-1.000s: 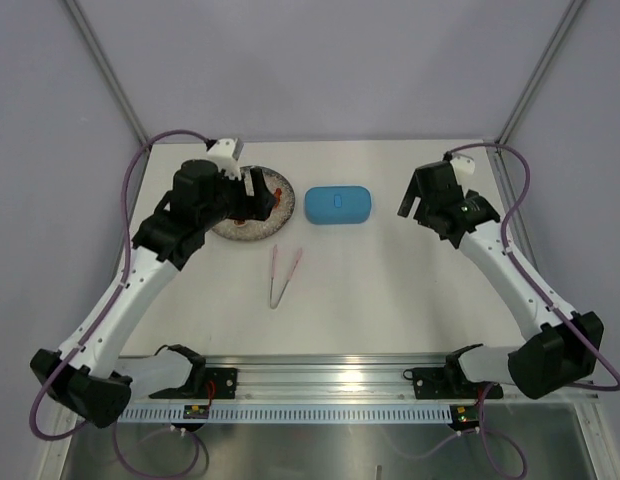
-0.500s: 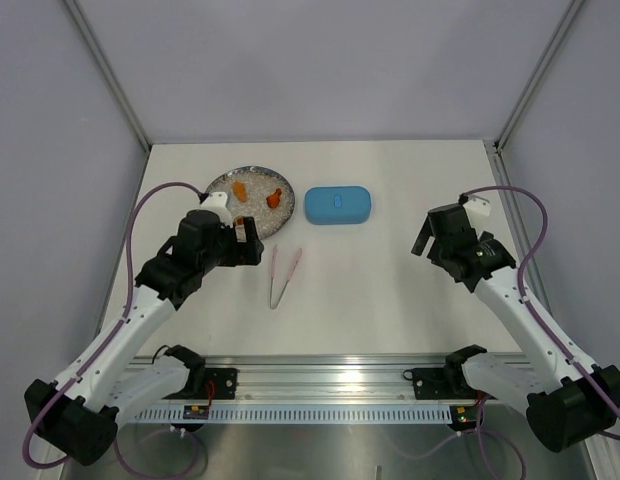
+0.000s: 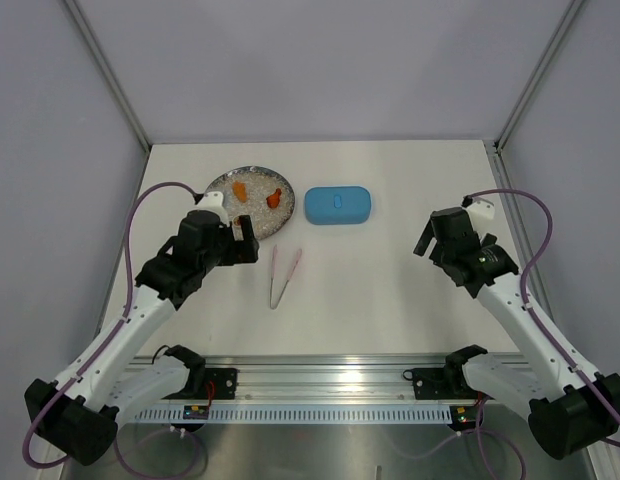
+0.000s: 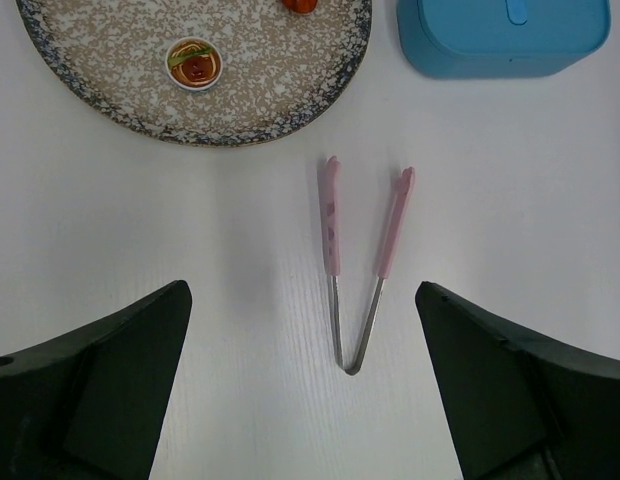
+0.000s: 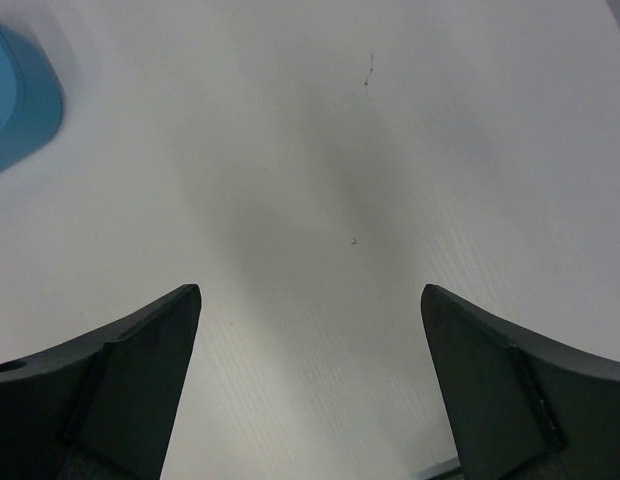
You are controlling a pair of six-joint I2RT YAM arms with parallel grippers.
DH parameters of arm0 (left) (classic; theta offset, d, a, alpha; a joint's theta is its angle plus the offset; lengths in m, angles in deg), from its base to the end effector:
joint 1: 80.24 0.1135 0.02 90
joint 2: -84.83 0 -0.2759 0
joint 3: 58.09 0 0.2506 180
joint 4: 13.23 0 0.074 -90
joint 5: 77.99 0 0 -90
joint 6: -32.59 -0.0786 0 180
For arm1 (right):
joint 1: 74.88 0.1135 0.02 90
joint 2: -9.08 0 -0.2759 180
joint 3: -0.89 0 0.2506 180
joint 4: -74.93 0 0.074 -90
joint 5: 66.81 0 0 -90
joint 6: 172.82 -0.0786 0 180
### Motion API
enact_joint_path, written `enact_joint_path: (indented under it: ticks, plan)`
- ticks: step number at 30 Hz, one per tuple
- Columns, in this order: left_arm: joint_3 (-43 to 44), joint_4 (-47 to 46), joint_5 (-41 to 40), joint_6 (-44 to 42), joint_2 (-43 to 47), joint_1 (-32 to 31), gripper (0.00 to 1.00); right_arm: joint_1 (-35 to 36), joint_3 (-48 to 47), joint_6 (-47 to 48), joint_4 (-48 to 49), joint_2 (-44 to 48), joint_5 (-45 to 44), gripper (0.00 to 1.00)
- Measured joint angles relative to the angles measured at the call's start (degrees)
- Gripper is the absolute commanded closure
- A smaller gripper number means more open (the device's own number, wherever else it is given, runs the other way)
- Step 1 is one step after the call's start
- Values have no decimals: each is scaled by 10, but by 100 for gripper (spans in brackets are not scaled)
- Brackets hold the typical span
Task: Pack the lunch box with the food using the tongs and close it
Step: Reset both arms
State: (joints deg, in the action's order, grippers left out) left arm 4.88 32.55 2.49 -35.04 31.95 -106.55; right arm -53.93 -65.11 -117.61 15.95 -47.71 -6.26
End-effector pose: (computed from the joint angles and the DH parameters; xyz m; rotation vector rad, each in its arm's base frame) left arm 0.2059 -0.0873 0.2890 -0.0183 2.1995 -0.2979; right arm 0.2083 0.0384 0.2757 0.4950 2.2482 -0.1401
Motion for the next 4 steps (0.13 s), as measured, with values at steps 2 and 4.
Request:
enact_joint_path:
  ticks: [2, 4]
  plan:
    - [0, 1, -2, 0, 0, 0, 1, 0, 1, 0, 1, 0, 0, 1]
    - [1, 2, -5, 0, -1, 0, 1, 0, 4, 0, 5, 0, 0, 1]
